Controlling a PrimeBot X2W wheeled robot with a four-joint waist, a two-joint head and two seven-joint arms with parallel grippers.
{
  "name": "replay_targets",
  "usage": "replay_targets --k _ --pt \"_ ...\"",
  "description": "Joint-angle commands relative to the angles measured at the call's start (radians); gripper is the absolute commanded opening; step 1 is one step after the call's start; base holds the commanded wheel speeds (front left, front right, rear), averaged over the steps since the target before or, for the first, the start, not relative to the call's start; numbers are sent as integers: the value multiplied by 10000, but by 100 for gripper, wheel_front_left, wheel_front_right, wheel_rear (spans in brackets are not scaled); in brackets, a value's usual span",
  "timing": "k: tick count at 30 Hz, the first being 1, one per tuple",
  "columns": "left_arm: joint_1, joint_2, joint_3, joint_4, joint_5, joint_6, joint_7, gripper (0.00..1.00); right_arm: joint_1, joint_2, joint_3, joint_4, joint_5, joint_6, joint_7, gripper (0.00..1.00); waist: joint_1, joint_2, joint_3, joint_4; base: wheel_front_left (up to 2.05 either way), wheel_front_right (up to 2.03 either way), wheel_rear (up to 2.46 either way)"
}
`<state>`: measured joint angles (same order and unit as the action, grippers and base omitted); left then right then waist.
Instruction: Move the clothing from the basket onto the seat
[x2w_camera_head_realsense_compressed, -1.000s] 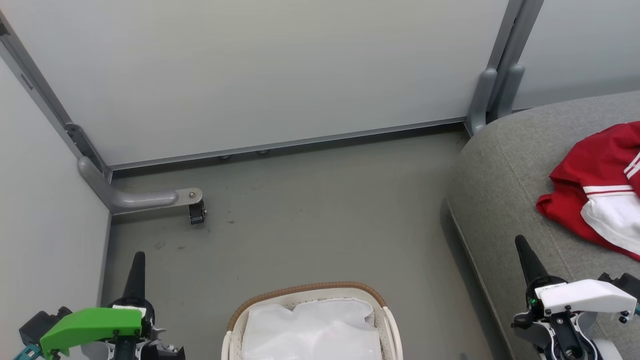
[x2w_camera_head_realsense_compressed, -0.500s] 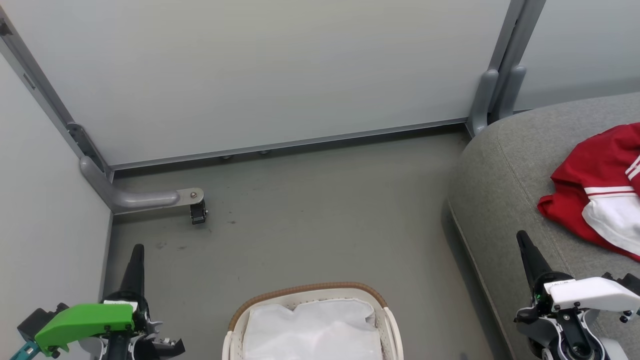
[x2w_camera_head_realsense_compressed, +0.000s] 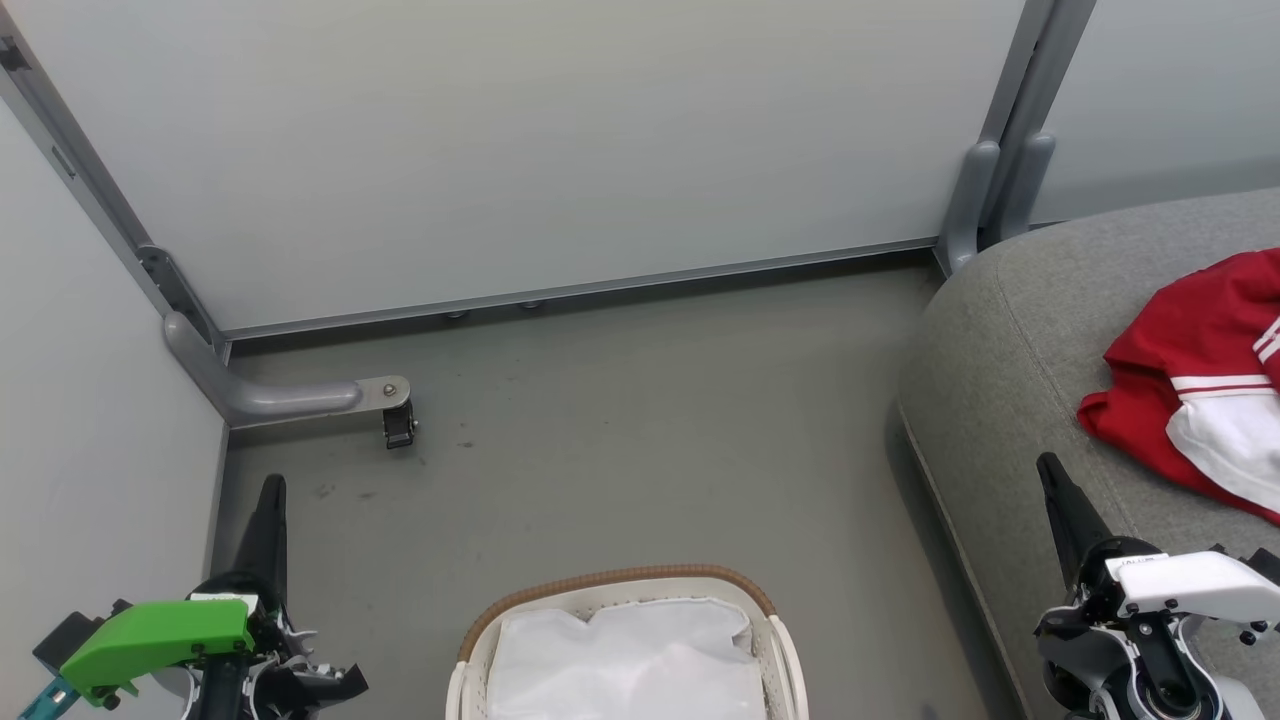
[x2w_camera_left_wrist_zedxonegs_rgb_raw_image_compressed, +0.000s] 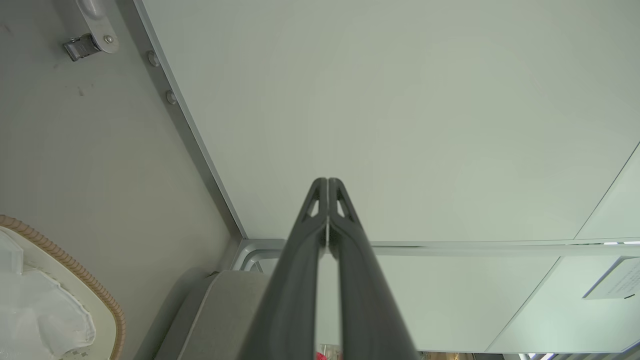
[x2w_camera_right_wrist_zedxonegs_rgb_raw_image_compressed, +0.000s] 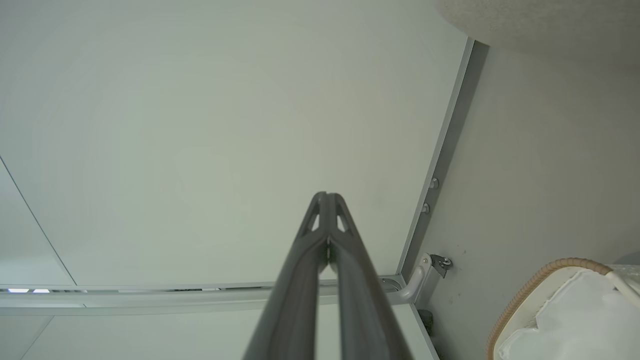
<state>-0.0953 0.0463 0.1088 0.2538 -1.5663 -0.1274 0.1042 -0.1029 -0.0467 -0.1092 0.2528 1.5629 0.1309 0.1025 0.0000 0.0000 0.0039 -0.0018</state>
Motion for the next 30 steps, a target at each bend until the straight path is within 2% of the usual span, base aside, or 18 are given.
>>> replay_targets --k 1,6,30 --pt "-202 69 57 -83 -200 -51 48 0 -94 -61 -43 -74 221 -3 59 0 0 0 -2 4 0 0 0" --pt "-223 71 77 -114 -508 -61 134 0 -91 -64 -75 -120 538 -3 152 0 0 0 -8 17 0 0 0" --pt "-216 69 71 -104 -480 -62 133 0 -88 -63 -69 -111 516 -3 150 0 0 0 -8 18 0 0 0"
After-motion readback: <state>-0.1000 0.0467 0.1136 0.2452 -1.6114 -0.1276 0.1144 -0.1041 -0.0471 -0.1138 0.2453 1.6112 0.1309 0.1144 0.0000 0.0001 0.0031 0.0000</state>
